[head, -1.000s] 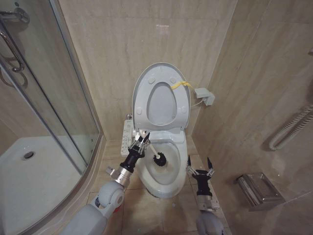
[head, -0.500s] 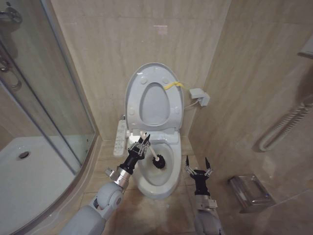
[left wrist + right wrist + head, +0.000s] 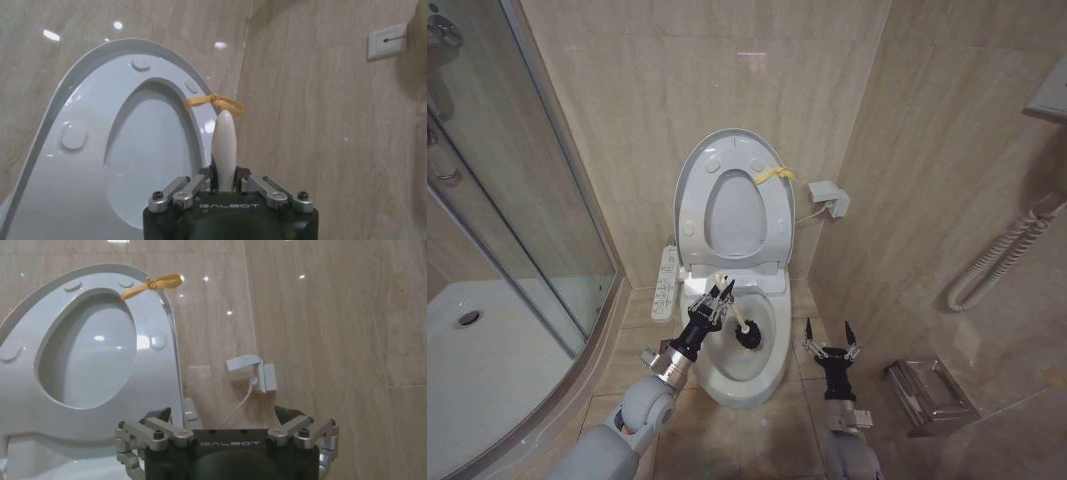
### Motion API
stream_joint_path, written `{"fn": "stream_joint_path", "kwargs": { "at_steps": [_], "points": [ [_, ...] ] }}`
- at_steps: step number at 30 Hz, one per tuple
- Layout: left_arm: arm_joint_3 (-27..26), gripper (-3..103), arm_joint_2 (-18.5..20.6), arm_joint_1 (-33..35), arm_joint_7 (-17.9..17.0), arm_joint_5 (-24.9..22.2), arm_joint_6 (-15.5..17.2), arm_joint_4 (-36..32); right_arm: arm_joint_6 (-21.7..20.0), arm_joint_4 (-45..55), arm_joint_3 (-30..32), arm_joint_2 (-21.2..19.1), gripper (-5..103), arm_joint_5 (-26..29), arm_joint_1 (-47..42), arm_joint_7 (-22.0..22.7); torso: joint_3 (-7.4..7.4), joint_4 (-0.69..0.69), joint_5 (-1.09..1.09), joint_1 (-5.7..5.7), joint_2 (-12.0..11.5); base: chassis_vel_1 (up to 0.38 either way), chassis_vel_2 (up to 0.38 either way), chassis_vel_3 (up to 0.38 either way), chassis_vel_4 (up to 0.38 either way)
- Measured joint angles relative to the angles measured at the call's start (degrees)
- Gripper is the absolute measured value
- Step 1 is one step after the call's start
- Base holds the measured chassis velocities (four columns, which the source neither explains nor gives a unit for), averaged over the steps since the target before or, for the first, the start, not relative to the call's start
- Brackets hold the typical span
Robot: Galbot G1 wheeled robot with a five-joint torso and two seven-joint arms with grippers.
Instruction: Open the toilet lid, clean the toilet bowl with a toilet brush, close the toilet lid, and flush.
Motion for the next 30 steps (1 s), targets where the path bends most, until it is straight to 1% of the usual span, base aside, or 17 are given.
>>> {"fn": "stream_joint_path", "kwargs": {
  "at_steps": [4, 6, 8, 11, 12, 15, 16, 19, 20, 21, 23, 24, 27, 28, 30],
  "points": [
    [-0.11, 19, 0.05, 0.29, 0.70, 0.31, -0.10, -0.04, -0.01, -0.01, 0.01, 0.00, 100, -0.02, 0.00, 0.36, 0.00, -0.02, 0.00, 0.00, 0.00, -0.045, 0.044, 0.046, -0.025],
    [-0.22, 19, 0.22, 0.41, 1.50, 0.38, -0.26, -0.05, -0.53, -0.01, 0.01, -0.10, 100, -0.52, 0.00, 1.89, 0.00, -0.04, 0.00, 0.00, 0.00, -0.098, 0.052, 0.106, -0.091],
    [-0.30, 19, 0.34, 0.47, 1.99, 0.39, -0.35, -0.05, -0.71, -0.01, 0.00, -0.11, 100, -0.72, 0.01, 2.27, 0.00, -0.04, 0.00, 0.00, 0.00, -0.104, 0.113, 0.123, -0.110],
    [-0.61, 19, 0.81, 0.86, 4.14, 0.44, -0.49, 0.24, -0.96, 0.02, -0.11, -0.12, 100, -1.23, 0.00, 3.11, 0.02, -0.01, 0.00, 0.04, -0.01, -0.114, 0.099, 0.114, -0.109],
    [-0.61, 19, 0.81, 0.86, 4.14, 0.44, -0.49, 0.24, -0.96, 0.02, -0.11, -0.12, 100, -1.23, 0.00, 3.11, 0.02, -0.01, 0.00, 0.04, -0.01, -0.106, 0.092, 0.088, -0.102],
    [-0.70, 19, 0.91, 1.29, 7.81, 0.79, -1.00, 2.00, -1.09, 0.08, -0.17, -0.03, 100, -1.54, -0.04, 3.37, 0.02, -0.01, 0.00, 0.04, -0.02, -0.053, 0.064, 0.005, -0.042],
    [-0.70, 19, 0.91, 1.29, 7.81, 0.79, -1.00, 2.00, -1.09, 0.08, -0.17, -0.03, 100, -1.54, -0.04, 3.37, 0.02, -0.01, 0.00, 0.04, -0.02, -0.041, 0.050, 0.005, -0.012],
    [0.06, 19, 0.46, 0.46, 13.37, 0.80, -3.38, 6.81, -1.11, 0.07, -0.11, 0.01, 100, -1.53, -0.10, 3.40, 0.00, -0.01, 0.01, 0.00, -0.01, 0.015, -0.017, -0.011, 0.017],
    [0.06, 19, 0.46, 0.46, 13.37, 0.80, -3.38, 6.81, -1.11, 0.07, -0.11, 0.01, 100, -1.53, -0.10, 3.40, 0.00, -0.01, 0.01, 0.00, -0.01, 0.044, -0.050, -0.032, 0.050],
    [0.49, 19, 0.08, -0.26, 14.22, 1.08, -4.22, 8.78, -1.11, 0.07, -0.09, 0.03, 100, -1.53, -0.11, 3.40, 0.00, -0.02, 0.01, -0.01, 0.00, 0.053, -0.054, -0.032, 0.050],
    [1.64, 19, -1.28, -2.24, 14.80, 1.93, -6.09, 13.41, -1.10, 0.07, -0.07, 0.05, 100, -1.50, -0.14, 3.36, 0.00, -0.02, 0.01, -0.01, 0.00, 0.027, -0.012, -0.013, 0.025],
    [1.64, 19, -1.28, -2.24, 14.80, 1.93, -6.09, 13.41, -1.10, 0.07, -0.07, 0.05, 100, -1.50, -0.14, 3.36, 0.00, -0.02, 0.01, -0.01, 0.00, 0.000, 0.000, 0.000, 0.000],
    [3.25, 19, -4.26, -5.60, 15.81, 3.83, -9.00, 21.37, -0.89, 0.56, -0.17, 0.13, 100, -1.48, -0.38, 3.08, 0.01, -0.03, 0.00, 0.00, 0.00, 0.000, 0.000, 0.000, 0.000],
    [3.25, 19, -4.26, -5.60, 15.81, 3.83, -9.00, 21.37, -0.89, 0.56, -0.17, 0.13, 100, -1.48, -0.38, 3.08, 0.01, -0.03, 0.00, 0.00, 0.00, 0.000, 0.000, 0.000, 0.000],
    [4.17, 19, -5.94, -7.26, 15.86, 4.77, -9.92, 25.01, -0.64, 2.29, -0.72, 0.17, 100, -1.44, -1.02, 2.77, 0.01, -0.03, 0.01, 0.01, -0.01, 0.000, 0.000, 0.000, 0.000]
  ]
}}
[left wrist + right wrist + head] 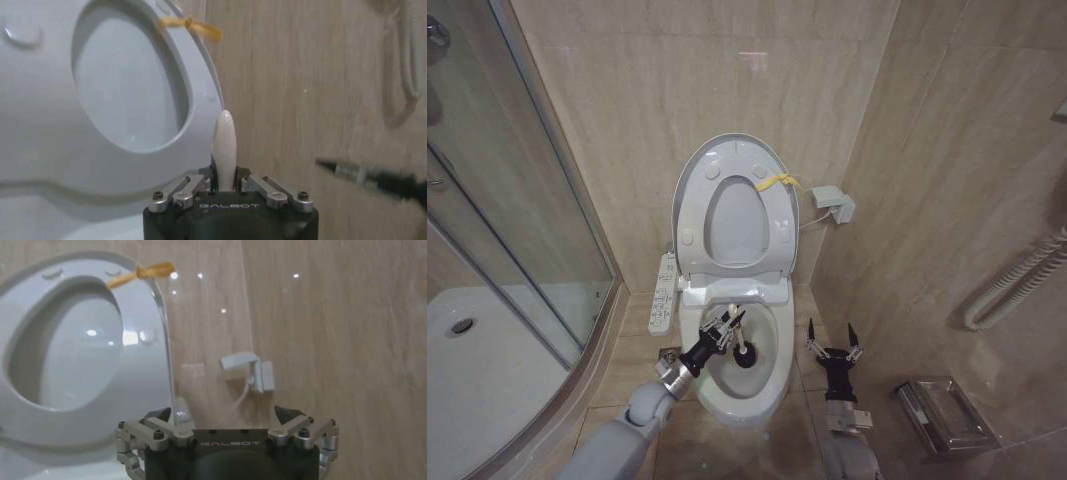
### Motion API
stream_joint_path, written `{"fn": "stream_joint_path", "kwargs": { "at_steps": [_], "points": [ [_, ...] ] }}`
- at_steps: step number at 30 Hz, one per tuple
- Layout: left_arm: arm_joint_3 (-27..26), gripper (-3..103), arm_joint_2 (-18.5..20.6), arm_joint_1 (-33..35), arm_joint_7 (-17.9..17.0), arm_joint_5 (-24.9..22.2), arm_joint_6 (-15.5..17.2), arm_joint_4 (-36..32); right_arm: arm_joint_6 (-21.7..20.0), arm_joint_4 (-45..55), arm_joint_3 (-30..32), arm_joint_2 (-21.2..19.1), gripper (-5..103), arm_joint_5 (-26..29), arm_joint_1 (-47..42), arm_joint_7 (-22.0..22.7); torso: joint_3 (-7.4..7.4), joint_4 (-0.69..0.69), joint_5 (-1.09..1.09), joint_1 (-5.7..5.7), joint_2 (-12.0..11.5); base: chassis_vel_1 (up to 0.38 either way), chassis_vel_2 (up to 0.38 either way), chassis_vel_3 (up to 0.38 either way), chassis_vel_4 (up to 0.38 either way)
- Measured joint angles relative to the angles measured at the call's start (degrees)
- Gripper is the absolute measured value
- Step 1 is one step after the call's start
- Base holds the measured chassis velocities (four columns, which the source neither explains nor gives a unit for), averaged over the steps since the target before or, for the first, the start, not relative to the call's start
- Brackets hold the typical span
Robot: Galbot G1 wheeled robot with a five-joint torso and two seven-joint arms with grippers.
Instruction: Open the toilet lid, clean the toilet bowl with a toilet brush, close the toilet lid, and flush.
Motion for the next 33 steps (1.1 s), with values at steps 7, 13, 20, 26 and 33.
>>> {"fn": "stream_joint_path", "kwargs": {
  "at_steps": [7, 13, 20, 26, 33],
  "points": [
    [1.47, 19, -2.17, -2.46, -2.59, 4.90, 0.12, 5.82, -0.37, 9.51, -0.47, -1.01, 100, -1.69, -2.92, -0.41, 0.00, 0.02, 0.00, 0.00, 0.00, 0.000, 0.000, 0.000, 0.000],
    [2.90, 19, -2.34, -2.79, -4.50, 7.06, 1.18, 6.70, -1.62, 21.53, -1.09, -3.14, 100, -0.93, -6.24, -0.65, 0.00, 0.03, 0.00, -0.01, 0.00, 0.000, 0.000, 0.000, 0.000],
    [2.92, 19, -2.46, -1.68, -4.03, 3.86, 2.51, 0.64, -1.40, 25.38, -1.15, -3.85, 100, -0.77, -7.36, -1.78, -0.01, -0.02, 0.00, -0.01, 0.01, 0.000, 0.000, 0.000, 0.000],
    [2.65, 19, -3.62, -2.84, -3.62, 5.23, 0.41, 9.61, -1.26, 25.69, -1.81, -3.34, 100, -0.76, -7.09, -2.74, 0.01, 0.07, 0.01, -0.01, 0.00, 0.000, 0.000, 0.000, 0.000],
    [4.91, 19, -4.05, -3.71, -3.46, 3.21, 1.19, 4.24, -1.19, 25.17, -1.75, -3.22, 100, -0.65, -6.72, -3.00, 0.00, -0.04, -0.01, 0.00, 0.00, 0.000, 0.000, 0.000, 0.000]
  ]
}}
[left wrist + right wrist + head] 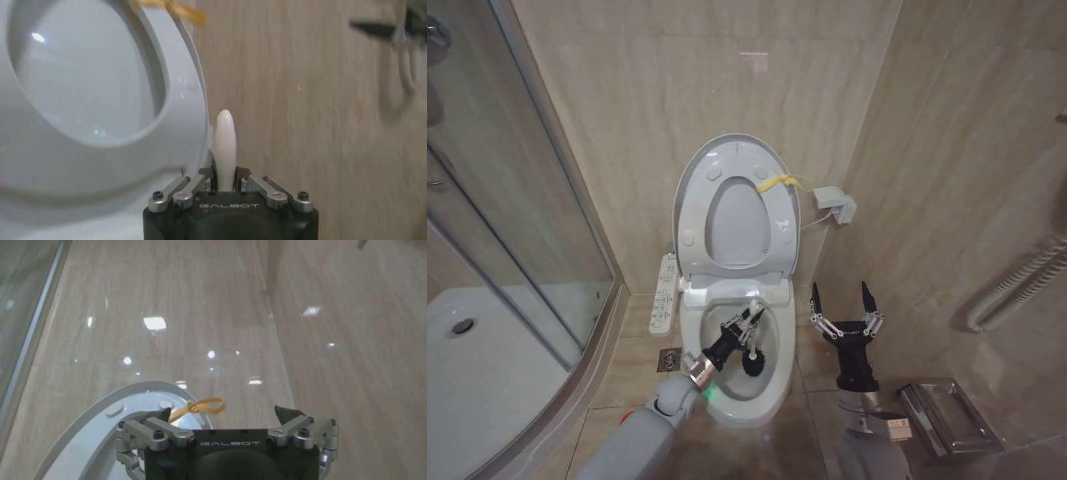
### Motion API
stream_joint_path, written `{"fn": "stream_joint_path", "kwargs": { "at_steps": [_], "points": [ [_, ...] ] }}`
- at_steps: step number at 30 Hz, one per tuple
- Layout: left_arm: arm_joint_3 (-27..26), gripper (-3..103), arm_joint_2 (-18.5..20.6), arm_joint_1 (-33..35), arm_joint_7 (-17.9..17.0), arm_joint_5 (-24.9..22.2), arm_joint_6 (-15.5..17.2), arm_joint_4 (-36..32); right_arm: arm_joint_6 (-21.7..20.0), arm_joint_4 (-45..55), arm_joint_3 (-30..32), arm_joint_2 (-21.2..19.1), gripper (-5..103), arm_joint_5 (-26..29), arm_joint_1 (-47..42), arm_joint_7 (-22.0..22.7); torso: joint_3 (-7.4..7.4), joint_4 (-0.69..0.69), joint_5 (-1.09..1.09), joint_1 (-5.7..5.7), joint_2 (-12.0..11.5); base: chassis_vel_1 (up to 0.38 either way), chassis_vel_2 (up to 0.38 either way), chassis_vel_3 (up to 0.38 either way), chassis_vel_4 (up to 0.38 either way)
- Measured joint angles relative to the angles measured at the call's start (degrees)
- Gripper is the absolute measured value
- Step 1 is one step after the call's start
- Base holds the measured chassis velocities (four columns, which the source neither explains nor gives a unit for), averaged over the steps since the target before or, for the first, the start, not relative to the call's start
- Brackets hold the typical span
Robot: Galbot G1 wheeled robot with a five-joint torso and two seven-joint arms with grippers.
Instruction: Open the toilet lid, clean the toilet bowl with a toilet brush, close the toilet lid, and flush.
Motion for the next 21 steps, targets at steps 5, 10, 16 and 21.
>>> {"fn": "stream_joint_path", "kwargs": {
  "at_steps": [5, 10, 16, 21],
  "points": [
    [3.49, 19, -0.48, -3.26, -1.61, 4.65, -2.33, 11.69, 0.16, 0.00, -0.28, 0.13, 100, 0.09, 0.06, -0.29, 0.00, 0.12, 0.02, 0.00, 0.00, 0.000, 0.000, 0.000, 0.000],
    [7.11, 19, -0.17, -4.60, -3.29, 2.71, 0.40, 4.03, 0.30, -0.06, -0.10, 0.10, 100, 0.22, 0.03, -0.44, 0.00, 0.02, 0.00, 0.00, 0.00, 0.000, 0.000, 0.000, 0.000],
    [11.71, 21, 0.83, -8.20, -9.94, 3.62, 3.56, 8.28, 0.52, 0.06, -0.21, 0.47, 100, 0.31, -0.40, -0.69, 0.00, 0.04, 0.00, 0.00, 0.00, 0.000, 0.000, 0.000, 0.000],
    [13.46, 19, 1.46, -8.48, -15.31, -3.58, 8.97, -0.53, 0.59, -0.15, 0.16, 0.34, 100, 0.40, -0.42, -0.81, 0.01, 0.05, -0.02, 0.00, 0.00, 0.000, 0.000, 0.000, 0.000]
  ]
}}
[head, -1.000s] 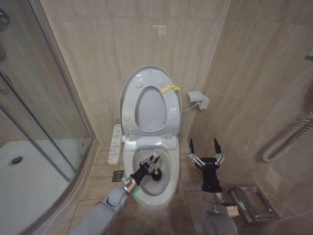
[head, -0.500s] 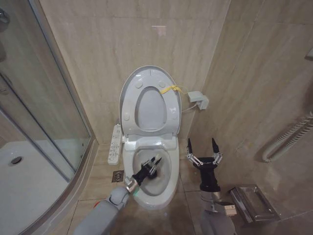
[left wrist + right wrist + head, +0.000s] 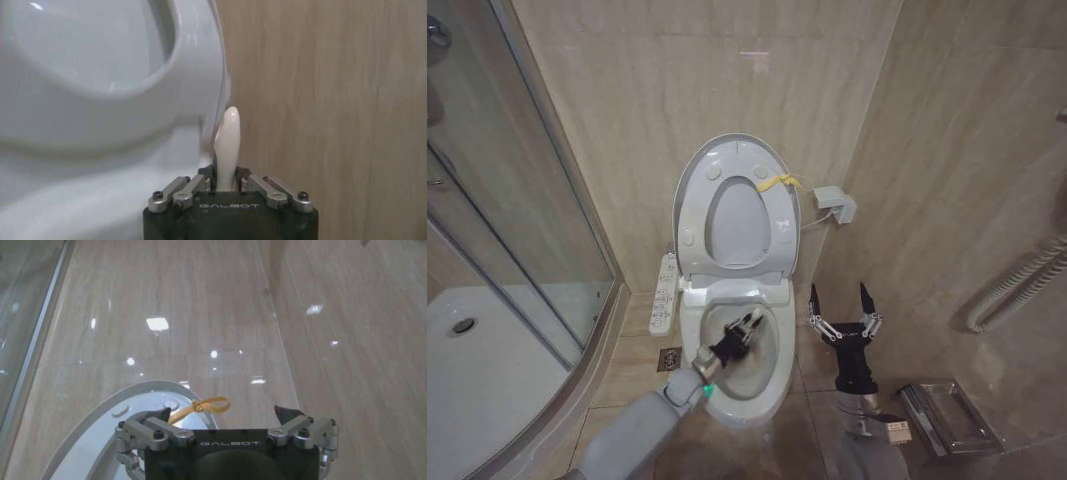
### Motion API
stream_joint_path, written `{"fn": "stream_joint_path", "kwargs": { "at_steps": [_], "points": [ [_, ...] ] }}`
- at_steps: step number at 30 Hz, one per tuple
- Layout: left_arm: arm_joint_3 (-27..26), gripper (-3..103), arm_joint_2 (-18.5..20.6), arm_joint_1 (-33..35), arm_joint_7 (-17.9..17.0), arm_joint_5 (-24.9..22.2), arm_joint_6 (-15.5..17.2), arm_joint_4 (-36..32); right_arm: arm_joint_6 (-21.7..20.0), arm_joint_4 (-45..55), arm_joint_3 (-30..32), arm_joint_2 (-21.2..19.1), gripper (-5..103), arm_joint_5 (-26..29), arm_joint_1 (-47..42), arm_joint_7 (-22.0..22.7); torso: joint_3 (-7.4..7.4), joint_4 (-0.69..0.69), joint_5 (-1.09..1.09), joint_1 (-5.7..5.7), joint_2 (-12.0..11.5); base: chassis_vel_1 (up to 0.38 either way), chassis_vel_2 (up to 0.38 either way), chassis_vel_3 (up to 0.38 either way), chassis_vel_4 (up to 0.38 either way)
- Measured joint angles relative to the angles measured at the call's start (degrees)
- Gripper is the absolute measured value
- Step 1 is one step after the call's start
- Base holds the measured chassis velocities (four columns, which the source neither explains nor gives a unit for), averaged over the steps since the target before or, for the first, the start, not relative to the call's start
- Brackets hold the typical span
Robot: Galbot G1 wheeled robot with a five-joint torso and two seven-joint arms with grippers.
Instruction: Open the toilet lid, clean the toilet bowl with a toilet brush, close the toilet lid, and flush.
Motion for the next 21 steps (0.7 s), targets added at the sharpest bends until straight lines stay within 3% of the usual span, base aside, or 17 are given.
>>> {"fn": "stream_joint_path", "kwargs": {
  "at_steps": [3, 8, 9, 11, 12, 14, 15, 16, 17, 19, 21],
  "points": [
    [2.30, 19, 1.74, -0.07, -2.29, -2.45, 2.04, -2.62, 0.02, -0.20, 0.33, 0.01, 100, 0.34, -0.01, -0.01, -0.01, -0.07, 0.00, -0.01, 0.01, 0.000, 0.000, 0.000, 0.000],
    [7.09, 19, 6.24, -2.15, -2.33, -2.05, 2.41, 0.53, 0.01, -0.24, 0.42, -0.05, 100, 1.23, -0.06, -0.01, 0.00, 0.04, 0.03, -0.01, 0.00, 0.000, 0.000, 0.000, 0.000],
    [8.16, 19, 7.23, -2.99, -0.87, -2.68, 2.18, 0.03, -0.01, -0.33, 0.59, -0.09, 100, 1.47, -0.06, 0.00, 0.01, 0.11, 0.03, -0.01, 0.00, 0.000, 0.000, 0.000, 0.000],
    [8.90, 20, 8.36, -5.81, 5.55, -5.30, 0.33, -2.58, -0.02, -0.65, 0.85, -0.06, 100, 1.89, -0.05, -0.02, 0.00, 0.02, 0.00, 0.00, 0.00, 0.013, 0.028, 0.007, -0.002],
    [8.90, 20, 8.36, -5.81, 5.55, -5.30, 0.33, -2.58, -0.02, -0.65, 0.85, -0.06, 100, 1.89, -0.05, -0.02, 0.00, 0.02, 0.00, 0.00, 0.00, 0.026, 0.057, 0.014, -0.004],
    [9.41, 20, 9.08, -8.33, 13.98, -7.86, -2.92, -2.04, -0.03, -0.86, 1.04, 0.12, 100, 2.06, -0.04, -0.04, 0.00, -0.06, 0.00, -0.01, 0.01, 0.000, 0.000, 0.000, 0.000],
    [10.07, 20, 9.42, -8.88, 16.43, -8.79, -4.01, -0.56, -0.03, -0.99, 1.09, 0.21, 100, 2.06, 0.00, -0.08, 0.00, -0.09, 0.00, -0.01, 0.00, 0.000, 0.000, 0.000, 0.000],
    [11.51, 20, 9.90, -9.40, 19.54, -10.30, -5.64, 2.23, -0.04, -1.28, 1.21, 0.36, 100, 2.07, 0.09, -0.12, 0.00, -0.05, 0.01, 0.00, 0.00, 0.000, 0.000, 0.000, 0.000],
    [11.51, 20, 9.90, -9.40, 19.54, -10.30, -5.64, 2.23, -0.04, -1.28, 1.21, 0.36, 100, 2.07, 0.09, -0.12, 0.00, -0.05, 0.01, 0.00, 0.00, 0.000, 0.000, 0.000, 0.000],
    [14.03, 18, 9.91, -10.58, 25.18, -12.67, -7.90, 6.44, -0.13, -2.11, 1.45, 0.62, 100, 2.24, 0.44, -0.15, 0.00, 0.05, 0.00, 0.00, 0.00, 0.000, 0.000, 0.000, 0.000],
    [15.36, 18, 9.15, -12.50, 28.83, -15.29, -8.27, 6.46, -0.42, -2.87, 1.64, 0.81, 100, 2.69, 0.74, -0.17, 0.01, 0.07, 0.01, 0.00, 0.00, 0.000, 0.000, 0.000, 0.000]
  ]
}}
